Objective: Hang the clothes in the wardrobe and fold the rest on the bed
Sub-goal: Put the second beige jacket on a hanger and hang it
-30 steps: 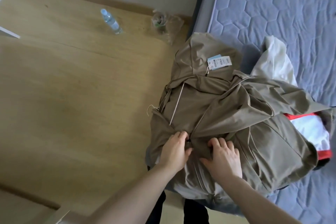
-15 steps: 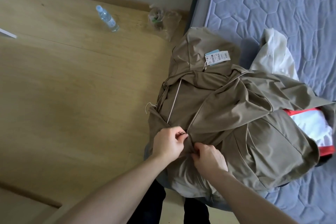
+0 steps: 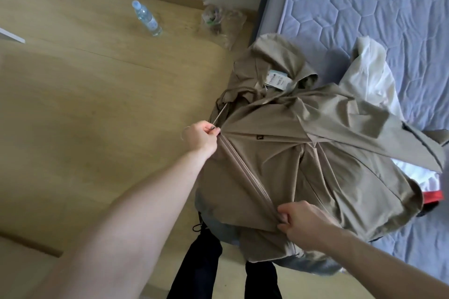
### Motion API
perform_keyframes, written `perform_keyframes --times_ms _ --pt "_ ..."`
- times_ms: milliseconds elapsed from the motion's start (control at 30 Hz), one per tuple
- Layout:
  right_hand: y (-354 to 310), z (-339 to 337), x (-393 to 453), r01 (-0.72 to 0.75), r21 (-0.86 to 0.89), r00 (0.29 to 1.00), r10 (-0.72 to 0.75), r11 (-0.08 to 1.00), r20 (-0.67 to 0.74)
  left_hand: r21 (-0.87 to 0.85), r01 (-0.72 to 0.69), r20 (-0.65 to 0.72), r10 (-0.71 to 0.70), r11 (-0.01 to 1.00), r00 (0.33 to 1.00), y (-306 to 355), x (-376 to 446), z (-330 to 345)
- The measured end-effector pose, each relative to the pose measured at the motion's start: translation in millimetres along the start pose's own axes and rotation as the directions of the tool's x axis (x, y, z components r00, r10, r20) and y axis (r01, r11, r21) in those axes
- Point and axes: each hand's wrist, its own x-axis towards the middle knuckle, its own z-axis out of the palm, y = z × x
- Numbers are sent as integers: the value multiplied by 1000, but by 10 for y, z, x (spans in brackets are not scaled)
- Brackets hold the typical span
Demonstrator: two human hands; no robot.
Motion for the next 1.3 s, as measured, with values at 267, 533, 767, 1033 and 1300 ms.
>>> perform_keyframes --times_ms 267,533,767,1033,1300 --pt "164 15 152 -17 -197 991 42 980 124 -110 368 91 -359 923 929 -438 101 76" --pt "201 130 268 -103 -157 983 124 982 133 12 588 552 -495 809 671 -904 -155 257" --pt "126 64 254 -142 -136 978 160 980 133 -205 489 403 -382 848 832 -819 -160 88" --pt "-183 -352 -195 -86 65 988 94 994 -120 -405 -117 -79 93 907 993 -337 -926 -478" --pt "-716 -1695 -1520 255 138 740 -101 957 -665 -506 -282 -45 302 815 952 656 -2563 -2006"
